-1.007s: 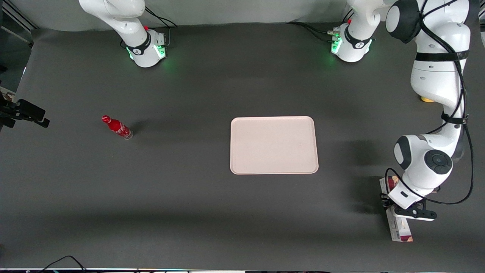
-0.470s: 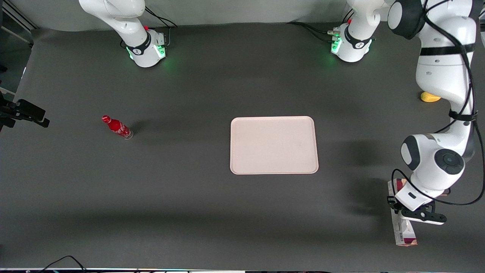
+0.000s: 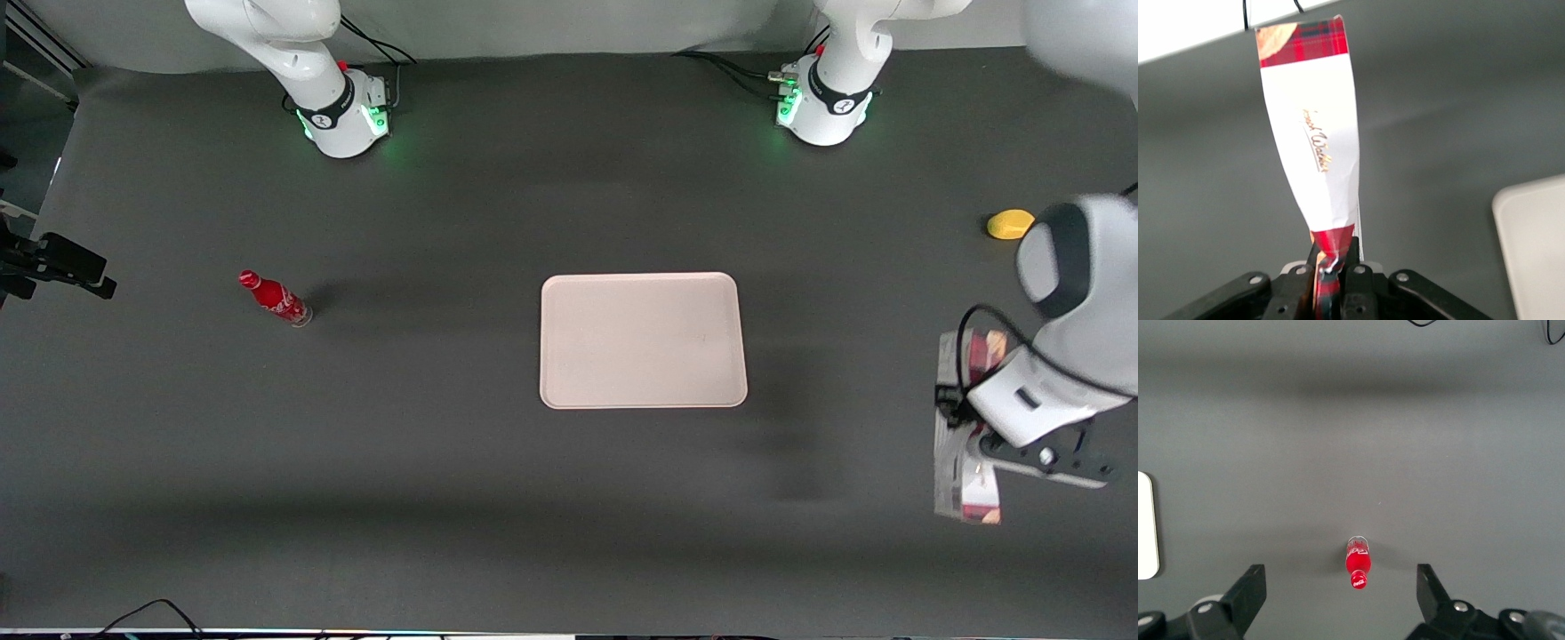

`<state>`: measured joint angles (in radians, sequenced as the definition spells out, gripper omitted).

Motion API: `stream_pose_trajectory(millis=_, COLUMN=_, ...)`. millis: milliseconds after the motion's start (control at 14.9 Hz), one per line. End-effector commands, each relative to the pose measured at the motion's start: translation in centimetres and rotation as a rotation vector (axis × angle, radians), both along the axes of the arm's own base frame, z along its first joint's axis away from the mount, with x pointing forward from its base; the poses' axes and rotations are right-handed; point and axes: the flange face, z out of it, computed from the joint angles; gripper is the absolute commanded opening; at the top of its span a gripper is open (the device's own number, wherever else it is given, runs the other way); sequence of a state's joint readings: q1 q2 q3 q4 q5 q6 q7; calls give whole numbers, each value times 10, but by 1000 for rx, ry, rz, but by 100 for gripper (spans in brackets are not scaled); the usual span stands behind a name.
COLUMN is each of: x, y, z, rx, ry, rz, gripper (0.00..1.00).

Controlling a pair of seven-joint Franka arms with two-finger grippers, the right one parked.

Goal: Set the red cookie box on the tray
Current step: 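Lift the cookie box upright with the left gripper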

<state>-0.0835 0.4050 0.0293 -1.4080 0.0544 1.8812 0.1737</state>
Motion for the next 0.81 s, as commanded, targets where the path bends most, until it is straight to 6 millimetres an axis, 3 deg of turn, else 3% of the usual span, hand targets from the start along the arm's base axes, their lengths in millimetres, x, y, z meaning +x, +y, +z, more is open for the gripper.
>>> stream_pose_trajectory(millis=0, x=-50, y=-13, z=88, rx=0, ry=80, rz=33, gripper=0)
stream_pose_trajectory(millis=134, x=-69, y=-23, z=106, rx=9, ry=133, rz=45, gripper=0)
stream_pose_trajectory(millis=268, x=-76, y=-22, z=112, rx=11, ry=149, rz=61, gripper=0)
stream_pose_trajectory(millis=403, x=-87, y=-36, z=108, rx=15, ry=198, rz=85, gripper=0)
stream_pose_trajectory(millis=537, x=-103, y=-69, z=91, rx=17, ry=229, rz=142, gripper=0)
stream_pose_trajectory(millis=738, x=-138, y=-140, z=56, rx=27, ry=205, rz=214, gripper=0)
